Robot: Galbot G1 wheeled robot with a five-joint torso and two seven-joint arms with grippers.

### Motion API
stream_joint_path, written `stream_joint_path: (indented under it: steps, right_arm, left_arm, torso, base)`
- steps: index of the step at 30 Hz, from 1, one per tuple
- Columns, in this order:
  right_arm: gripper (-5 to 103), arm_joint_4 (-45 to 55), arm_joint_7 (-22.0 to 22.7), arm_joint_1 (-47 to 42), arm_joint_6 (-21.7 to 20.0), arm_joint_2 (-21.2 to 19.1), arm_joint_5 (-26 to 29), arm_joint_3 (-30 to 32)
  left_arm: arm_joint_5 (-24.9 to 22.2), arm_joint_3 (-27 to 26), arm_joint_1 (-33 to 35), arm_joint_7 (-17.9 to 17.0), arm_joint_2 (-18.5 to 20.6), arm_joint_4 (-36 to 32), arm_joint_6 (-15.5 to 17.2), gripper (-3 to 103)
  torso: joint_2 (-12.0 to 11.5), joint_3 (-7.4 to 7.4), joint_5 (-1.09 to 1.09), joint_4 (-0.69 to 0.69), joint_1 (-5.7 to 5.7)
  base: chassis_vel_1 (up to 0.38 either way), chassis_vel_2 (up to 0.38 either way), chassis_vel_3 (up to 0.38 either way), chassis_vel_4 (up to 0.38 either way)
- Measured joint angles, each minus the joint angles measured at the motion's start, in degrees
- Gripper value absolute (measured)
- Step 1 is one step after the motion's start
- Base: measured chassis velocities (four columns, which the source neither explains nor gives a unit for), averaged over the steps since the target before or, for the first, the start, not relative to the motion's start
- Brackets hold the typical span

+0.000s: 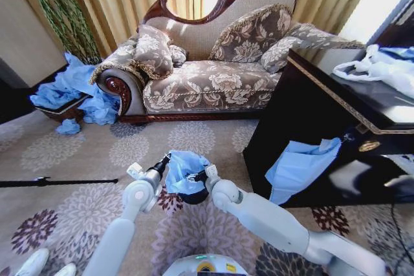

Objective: Place a garbage bag over the trash bin.

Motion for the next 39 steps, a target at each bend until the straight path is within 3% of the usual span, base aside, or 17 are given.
stream_joint_path:
  steps: [5,7,10,12,16,19,21,23,27,31,39]
  right_arm:
    - [96,-3.3,-0.5,0.5,0.0,1.8,0.7,-0.1]
    - [85,-4.8,-0.8,0.5,0.0,2.2,0.9,0.1]
    - [80,-5.2,-1.2,0.5,-0.1,2.1,0.9,-0.1]
    - [64,-5.6,-1.3,0.1,-0.2,1.7,0.7,-0.2]
    - [58,-6.0,-1.5,-0.2,-0.2,1.6,0.1,-0.2]
    - [42,-6.7,-1.5,-0.3,0.1,1.7,-0.4,0.3]
    - [42,-6.8,-1.5,-0.3,0.1,1.7,-0.4,0.4]
    - [26,-7.8,-1.5,-0.4,0.7,2.1,-1.2,0.9]
    - [20,-8.1,-1.5,-0.5,0.9,2.3,-1.9,1.1]
    - [2,-8.2,-1.5,-0.7,1.8,2.3,-3.0,1.1]
    - [0,-5.8,-1.0,-0.8,2.3,1.1,-6.1,1.5]
  left_arm:
    - [0.0,-0.1,-0.1,0.0,-0.1,0.1,0.0,0]
    - [0.0,-0.2,-0.1,0.0,-0.1,0.1,-0.1,0]
    - [-0.1,-0.2,-0.2,0.0,-0.1,0.0,-0.1,0]
    - [-0.2,-0.3,-0.3,0.1,-0.2,0.0,-0.1,0]
    - [-0.2,-0.2,-0.3,0.1,-0.2,-0.1,-0.1,0]
    - [-0.3,-0.2,-0.3,0.2,-0.3,-0.1,-0.1,0]
    - [-0.3,-0.1,-0.3,0.2,-0.3,-0.1,-0.1,0]
    - [-0.3,-0.1,-0.2,0.5,-0.2,-0.1,-0.1,0]
    - [-0.3,-0.1,-0.1,0.7,-0.1,-0.2,-0.1,0]
    - [-0.4,-0.1,-0.2,1.1,0.0,-0.2,-0.1,0]
    - [-0.4,-0.2,0.6,1.6,-0.1,-0.7,-0.2,0]
  torso:
    - [0.0,0.00,0.00,0.01,0.00]
    - [0.0,0.00,0.00,0.01,0.00]
    - [0.0,0.00,0.00,0.01,0.00]
    - [0.0,0.00,0.00,0.00,0.00]
    - [0.0,0.00,0.00,0.00,0.00]
    - [0.0,0.00,0.00,0.00,0.00]
    - [0.0,0.00,0.00,0.00,0.00]
    - [0.0,0.00,0.00,0.00,0.00]
    - [0.0,0.00,0.00,0.01,0.00]
    - [0.0,-0.01,0.00,0.00,0.00]
    - [0.0,-0.01,0.00,0.00,0.00]
  base:
    - [0.000,0.000,0.000,0.000]
    - [0.000,0.000,0.000,0.000]
    - [0.000,0.000,0.000,0.000]
    - [0.000,0.000,0.000,0.000]
    - [0.000,0.000,0.000,0.000]
    - [0.000,0.000,0.000,0.000]
    - [0.000,0.000,0.000,0.000]
    - [0.000,0.000,0.000,0.000]
    - [0.000,0.000,0.000,0.000]
    - [0.000,0.000,0.000,0.000]
    - [0.000,0.000,0.000,0.000]
